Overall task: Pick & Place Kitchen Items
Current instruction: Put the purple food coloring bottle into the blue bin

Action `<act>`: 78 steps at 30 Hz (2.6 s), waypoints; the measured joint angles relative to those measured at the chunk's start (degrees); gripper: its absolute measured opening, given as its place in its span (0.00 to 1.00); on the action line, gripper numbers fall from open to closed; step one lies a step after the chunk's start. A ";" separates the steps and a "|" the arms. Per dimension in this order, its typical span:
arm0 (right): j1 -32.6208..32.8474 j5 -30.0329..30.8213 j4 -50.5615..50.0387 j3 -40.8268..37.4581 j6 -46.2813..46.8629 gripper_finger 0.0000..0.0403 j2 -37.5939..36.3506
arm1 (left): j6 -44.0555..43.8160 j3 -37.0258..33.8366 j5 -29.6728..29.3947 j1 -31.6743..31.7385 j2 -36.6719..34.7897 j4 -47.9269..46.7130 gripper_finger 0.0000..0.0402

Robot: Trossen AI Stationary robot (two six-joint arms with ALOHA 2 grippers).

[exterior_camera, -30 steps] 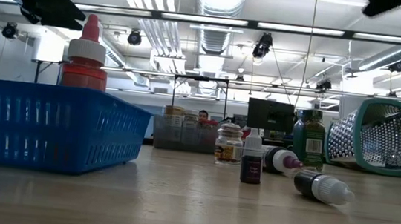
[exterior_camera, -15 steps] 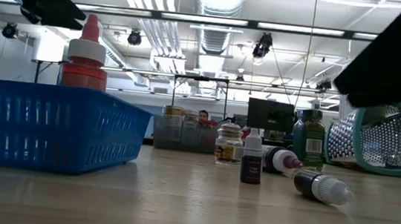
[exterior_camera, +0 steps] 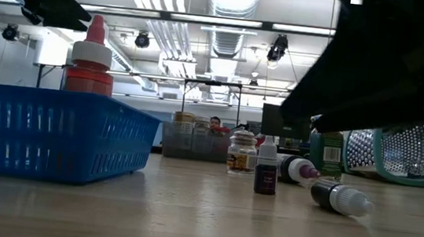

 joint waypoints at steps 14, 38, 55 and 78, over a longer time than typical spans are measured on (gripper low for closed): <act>-2.97 -3.62 1.92 0.13 -2.79 0.62 2.69 | 0.43 0.00 -0.02 0.00 0.00 0.02 0.85; -8.22 -14.34 4.81 -0.07 -6.21 0.61 3.60 | 0.12 -1.36 0.00 0.01 0.09 1.41 0.85; -8.44 -14.53 4.70 -0.07 -6.01 0.32 3.68 | 0.17 -1.64 0.02 -0.01 0.09 1.22 0.85; -8.33 -19.95 5.33 0.39 -20.45 0.15 -1.49 | -3.27 -1.68 7.68 0.01 0.09 0.45 0.85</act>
